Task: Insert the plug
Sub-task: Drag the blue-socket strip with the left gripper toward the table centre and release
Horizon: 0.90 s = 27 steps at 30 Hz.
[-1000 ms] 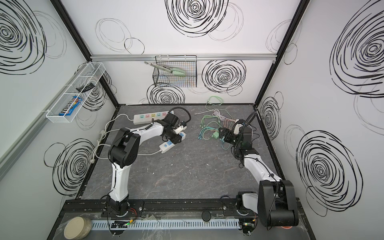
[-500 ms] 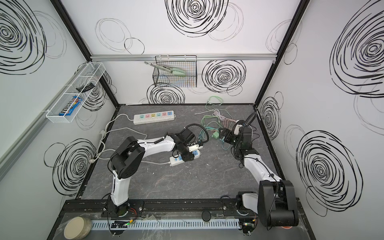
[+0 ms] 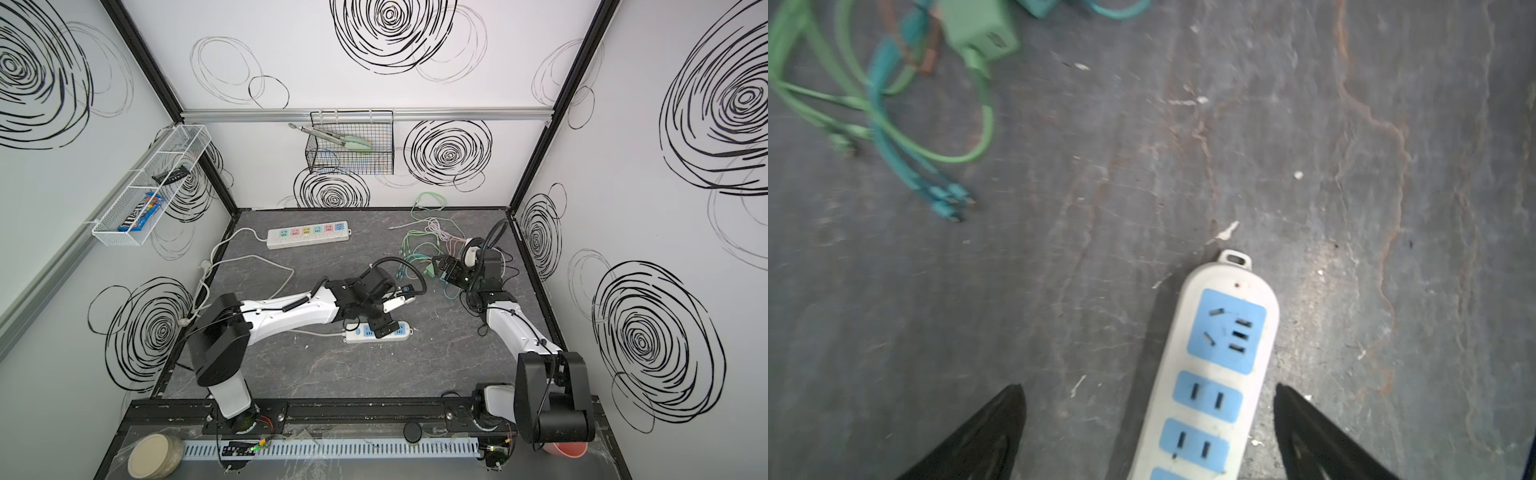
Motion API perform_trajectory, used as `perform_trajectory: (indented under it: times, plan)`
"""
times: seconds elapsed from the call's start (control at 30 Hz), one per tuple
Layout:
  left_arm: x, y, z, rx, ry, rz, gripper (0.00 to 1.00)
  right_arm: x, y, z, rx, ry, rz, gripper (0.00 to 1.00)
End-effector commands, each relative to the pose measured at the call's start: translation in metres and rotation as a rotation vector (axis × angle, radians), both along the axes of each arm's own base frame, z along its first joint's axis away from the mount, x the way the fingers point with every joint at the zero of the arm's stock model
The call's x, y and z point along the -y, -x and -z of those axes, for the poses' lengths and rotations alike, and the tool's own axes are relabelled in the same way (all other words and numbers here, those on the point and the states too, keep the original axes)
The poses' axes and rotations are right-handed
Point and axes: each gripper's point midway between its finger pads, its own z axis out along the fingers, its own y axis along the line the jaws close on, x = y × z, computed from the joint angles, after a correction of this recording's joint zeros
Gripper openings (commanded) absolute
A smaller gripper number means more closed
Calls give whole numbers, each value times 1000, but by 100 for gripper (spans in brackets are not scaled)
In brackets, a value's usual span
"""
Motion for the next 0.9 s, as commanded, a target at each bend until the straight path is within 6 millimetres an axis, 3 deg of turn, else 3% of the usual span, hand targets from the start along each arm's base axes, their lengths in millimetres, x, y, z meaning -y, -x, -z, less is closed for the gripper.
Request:
perform_trajectory:
  times: [0.0,0.17,0.33,0.5,0.6,0.87]
  plan:
    - [-13,-16,-32,95,125,-176,96,-24,8,-2,-28,-4,-108,97]
    - [-61,-28,-49,113,248,-498,96,-56,21,15,-93,9,-240,97]
    - [-103,-4,-33,-33,228,-720,96,-87,32,39,-222,88,-351,97]
    - [-105,35,-2,-330,269,-705,96,-107,44,59,-284,109,-445,97]
    - [-113,49,18,-507,310,-748,96,-113,57,71,-334,138,-491,97]
    - [-148,47,44,-662,461,-908,96,-118,94,96,-441,213,-554,97]
